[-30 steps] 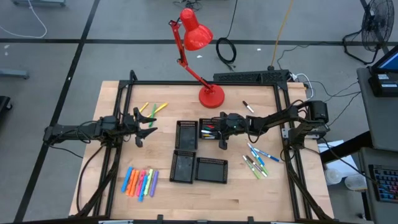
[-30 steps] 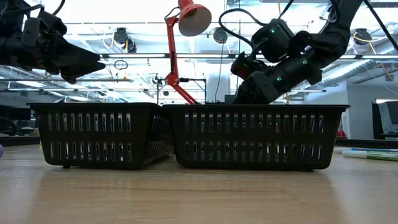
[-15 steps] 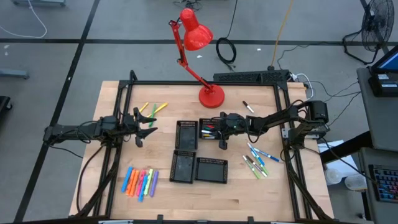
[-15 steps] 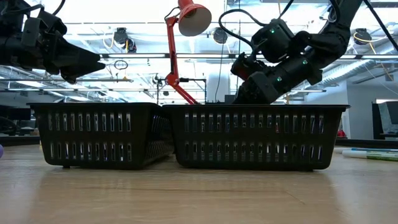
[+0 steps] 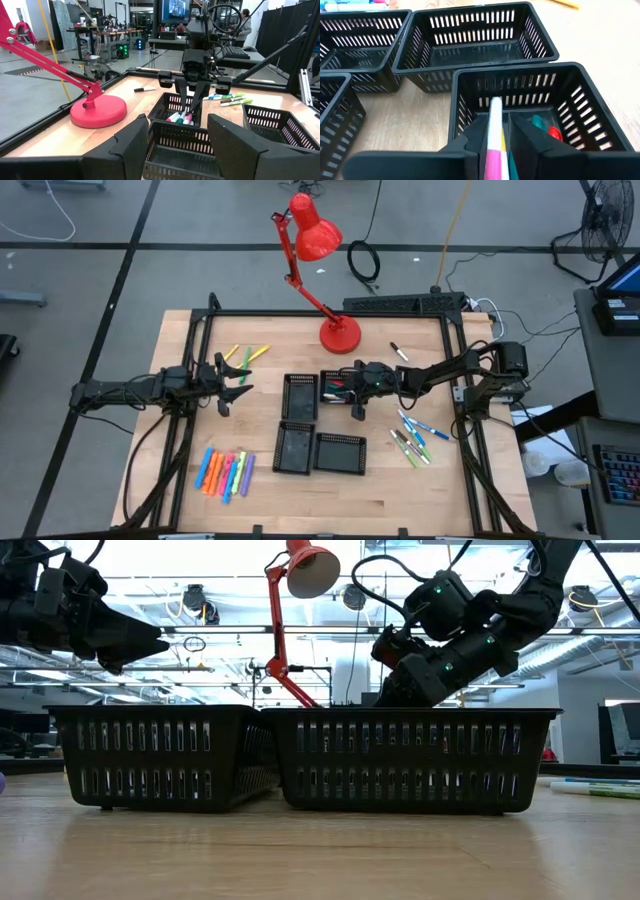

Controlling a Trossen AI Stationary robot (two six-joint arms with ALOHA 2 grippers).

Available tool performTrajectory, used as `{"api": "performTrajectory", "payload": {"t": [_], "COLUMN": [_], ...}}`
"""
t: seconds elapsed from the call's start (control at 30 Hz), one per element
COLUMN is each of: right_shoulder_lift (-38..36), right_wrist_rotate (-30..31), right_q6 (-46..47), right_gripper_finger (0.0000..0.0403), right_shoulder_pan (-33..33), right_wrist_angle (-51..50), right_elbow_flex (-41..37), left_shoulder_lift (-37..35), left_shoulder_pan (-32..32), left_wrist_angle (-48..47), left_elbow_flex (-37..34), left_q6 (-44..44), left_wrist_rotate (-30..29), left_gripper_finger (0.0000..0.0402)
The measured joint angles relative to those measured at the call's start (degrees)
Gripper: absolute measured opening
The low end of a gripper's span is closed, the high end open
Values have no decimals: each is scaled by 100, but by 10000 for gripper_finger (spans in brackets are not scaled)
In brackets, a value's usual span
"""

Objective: Pick & Place Markers
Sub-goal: Put the pink highlighter pen into the top right black bin, then put the black highlighter pen into the top right black bin

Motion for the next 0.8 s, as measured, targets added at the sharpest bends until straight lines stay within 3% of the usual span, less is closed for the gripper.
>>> {"api": "performTrajectory", "payload": {"t": [0.27, 0.4, 0.5, 0.63, 0.8], "right_shoulder_lift": [-311, -910, -1466, -2126, -2721], "right_wrist_rotate": [74, 488, 1060, 2368, 3637], "right_q6": [-88, -66, -59, 214, 585], "right_gripper_finger": [91, 104, 113, 124, 141], "right_shoulder_pan": [0, 0, -2, -61, -422], "right_wrist_angle": [-46, -539, -1415, -2583, -3193], "right_elbow_flex": [-6, -6, -6, -37, -516], "left_shoulder_lift": [0, 0, 0, 0, 0], "left_shoulder_pan": [0, 0, 0, -1, 0], "left_wrist_angle": [2, 0, 0, 0, 2], "left_elbow_flex": [0, 0, 0, 0, 0], "left_q6": [0, 0, 0, 0, 0], "left_wrist_rotate": [0, 0, 0, 0, 1], "left_gripper_finger": [209, 209, 209, 209, 209]}}
